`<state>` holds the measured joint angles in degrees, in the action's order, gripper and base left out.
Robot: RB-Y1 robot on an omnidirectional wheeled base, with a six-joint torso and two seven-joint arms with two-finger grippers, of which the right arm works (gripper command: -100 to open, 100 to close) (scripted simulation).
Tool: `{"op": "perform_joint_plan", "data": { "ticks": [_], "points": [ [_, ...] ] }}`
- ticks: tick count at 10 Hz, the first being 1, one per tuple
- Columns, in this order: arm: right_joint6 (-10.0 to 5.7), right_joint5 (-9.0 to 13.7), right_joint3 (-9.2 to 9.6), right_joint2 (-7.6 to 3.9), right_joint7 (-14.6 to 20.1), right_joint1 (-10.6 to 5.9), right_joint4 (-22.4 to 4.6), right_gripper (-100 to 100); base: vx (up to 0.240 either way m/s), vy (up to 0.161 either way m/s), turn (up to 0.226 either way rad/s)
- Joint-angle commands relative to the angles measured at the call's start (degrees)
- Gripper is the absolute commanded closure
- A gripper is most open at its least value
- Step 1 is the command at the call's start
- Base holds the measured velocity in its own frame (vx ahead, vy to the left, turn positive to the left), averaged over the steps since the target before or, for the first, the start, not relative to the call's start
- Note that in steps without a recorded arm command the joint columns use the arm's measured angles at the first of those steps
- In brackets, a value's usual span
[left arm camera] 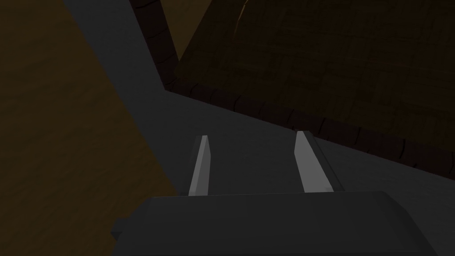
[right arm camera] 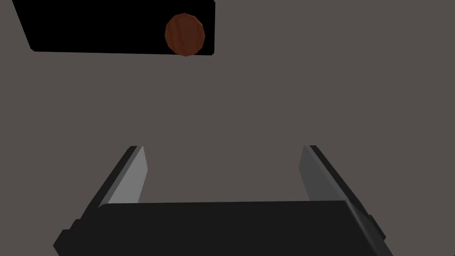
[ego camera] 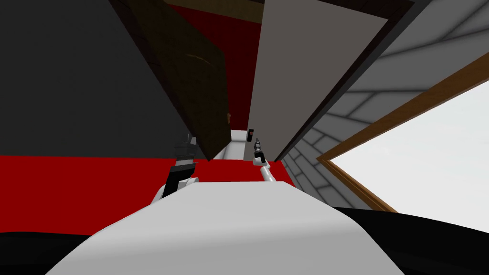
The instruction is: Push the door open
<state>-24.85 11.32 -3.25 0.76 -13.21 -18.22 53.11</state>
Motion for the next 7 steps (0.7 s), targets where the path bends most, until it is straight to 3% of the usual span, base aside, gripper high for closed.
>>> {"op": "perform_joint_plan", "data": {
  "ticks": [1,5,6,7],
  "points": [
    [0.07,0.4,-0.08,0.35,-0.2,-1.24,-2.12,-100,0.094,0.0,-0.006],
    [0.61,1.59,-0.2,1.92,-0.92,-4.5,-7.77,-100,0.127,-0.001,-0.008],
    [0.12,1.4,-0.2,1.51,-0.63,-4.21,-7.4,-100,0.075,0.0,0.002],
    [0.14,1.46,-0.3,0.01,-0.74,-4.28,-7.56,-100,0.087,0.002,0.019]
  ]
}}
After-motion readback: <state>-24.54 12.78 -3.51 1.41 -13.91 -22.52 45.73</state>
